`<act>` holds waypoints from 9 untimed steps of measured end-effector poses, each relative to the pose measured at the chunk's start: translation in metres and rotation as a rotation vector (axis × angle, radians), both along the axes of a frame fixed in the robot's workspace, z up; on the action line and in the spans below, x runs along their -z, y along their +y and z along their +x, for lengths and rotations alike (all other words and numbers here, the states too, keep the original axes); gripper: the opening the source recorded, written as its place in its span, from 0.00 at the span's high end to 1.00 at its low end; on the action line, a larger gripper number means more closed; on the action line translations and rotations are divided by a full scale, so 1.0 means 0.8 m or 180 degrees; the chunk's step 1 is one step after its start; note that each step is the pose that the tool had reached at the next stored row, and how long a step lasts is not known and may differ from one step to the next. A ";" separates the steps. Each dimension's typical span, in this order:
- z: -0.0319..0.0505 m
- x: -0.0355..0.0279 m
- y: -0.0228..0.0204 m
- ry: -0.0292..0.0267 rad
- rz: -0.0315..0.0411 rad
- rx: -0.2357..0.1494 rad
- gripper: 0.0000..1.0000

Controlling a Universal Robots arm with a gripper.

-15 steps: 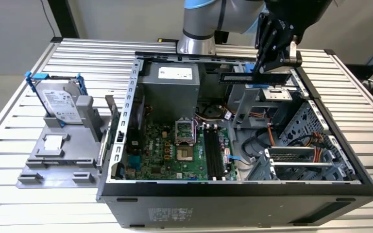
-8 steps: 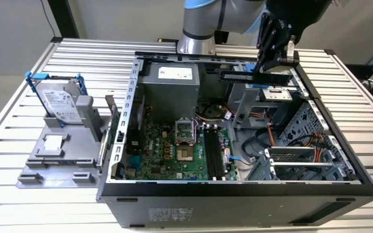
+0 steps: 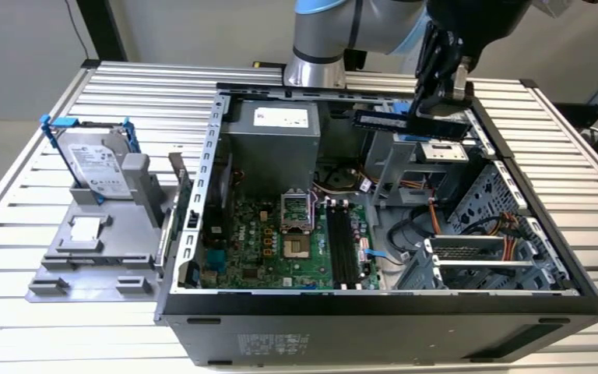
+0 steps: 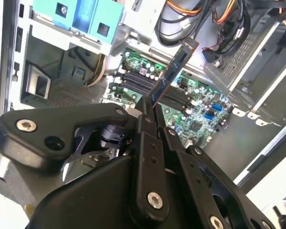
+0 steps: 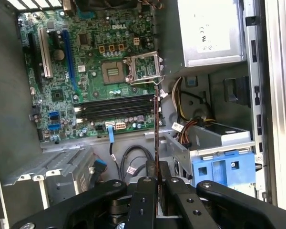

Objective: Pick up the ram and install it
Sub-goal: 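Insert the ram into the slot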

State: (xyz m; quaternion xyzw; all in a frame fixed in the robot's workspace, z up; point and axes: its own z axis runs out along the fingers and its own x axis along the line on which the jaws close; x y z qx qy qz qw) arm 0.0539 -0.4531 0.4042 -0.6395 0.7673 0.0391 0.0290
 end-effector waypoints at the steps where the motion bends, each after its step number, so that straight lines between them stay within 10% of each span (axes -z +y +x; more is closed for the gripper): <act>1: 0.000 0.0000 0.0000 0.0000 0.0000 0.0038 1.00; 9: 0.000 0.0000 0.0000 0.0000 0.0000 0.0325 1.00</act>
